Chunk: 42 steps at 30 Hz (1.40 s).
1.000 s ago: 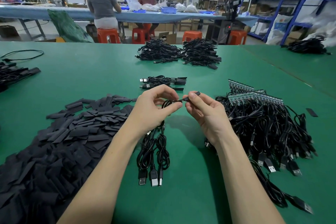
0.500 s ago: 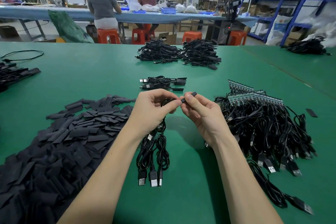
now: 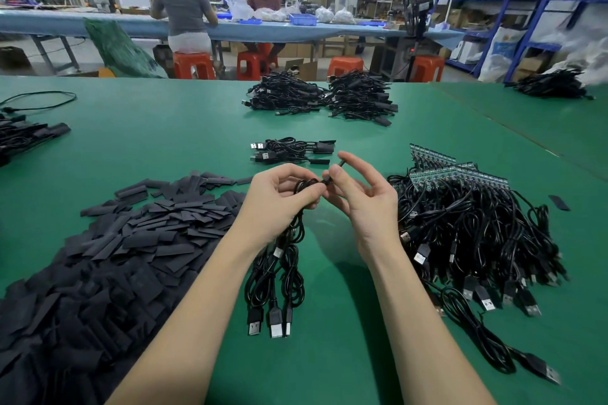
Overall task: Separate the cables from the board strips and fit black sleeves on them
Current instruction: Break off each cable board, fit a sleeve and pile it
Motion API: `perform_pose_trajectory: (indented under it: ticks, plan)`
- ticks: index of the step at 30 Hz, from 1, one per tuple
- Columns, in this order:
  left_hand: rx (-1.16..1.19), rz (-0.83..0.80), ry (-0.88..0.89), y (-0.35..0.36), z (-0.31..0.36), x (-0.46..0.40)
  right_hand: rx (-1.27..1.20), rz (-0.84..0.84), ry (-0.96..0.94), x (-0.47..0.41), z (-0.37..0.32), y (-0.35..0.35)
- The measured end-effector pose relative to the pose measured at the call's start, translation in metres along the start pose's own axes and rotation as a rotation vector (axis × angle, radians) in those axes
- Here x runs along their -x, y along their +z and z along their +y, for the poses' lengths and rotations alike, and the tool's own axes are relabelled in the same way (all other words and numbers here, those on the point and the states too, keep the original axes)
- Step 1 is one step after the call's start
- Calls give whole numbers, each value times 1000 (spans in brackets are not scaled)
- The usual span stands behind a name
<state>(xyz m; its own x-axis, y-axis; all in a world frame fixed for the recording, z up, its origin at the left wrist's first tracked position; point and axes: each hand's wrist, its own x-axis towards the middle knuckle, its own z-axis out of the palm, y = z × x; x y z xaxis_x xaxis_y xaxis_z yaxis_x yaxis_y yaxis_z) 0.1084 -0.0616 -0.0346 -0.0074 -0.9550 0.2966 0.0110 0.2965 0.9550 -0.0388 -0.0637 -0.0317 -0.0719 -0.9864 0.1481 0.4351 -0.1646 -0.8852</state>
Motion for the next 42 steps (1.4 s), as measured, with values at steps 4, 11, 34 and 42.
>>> perform_pose_trajectory:
  ticks: [4, 11, 34, 42]
  plan:
    - [30, 46, 5, 5, -1, -1, -89, 24, 31, 0, -2, 1]
    - [6, 68, 51, 5, -1, 2, -153, 9, 62, 1, -2, 2]
    - [-29, 6, -39, 1, -4, 0, -70, 80, 8, -6, 5, -6]
    - [-63, -45, -92, -3, -4, 0, -73, 130, -17, -9, 6, -9]
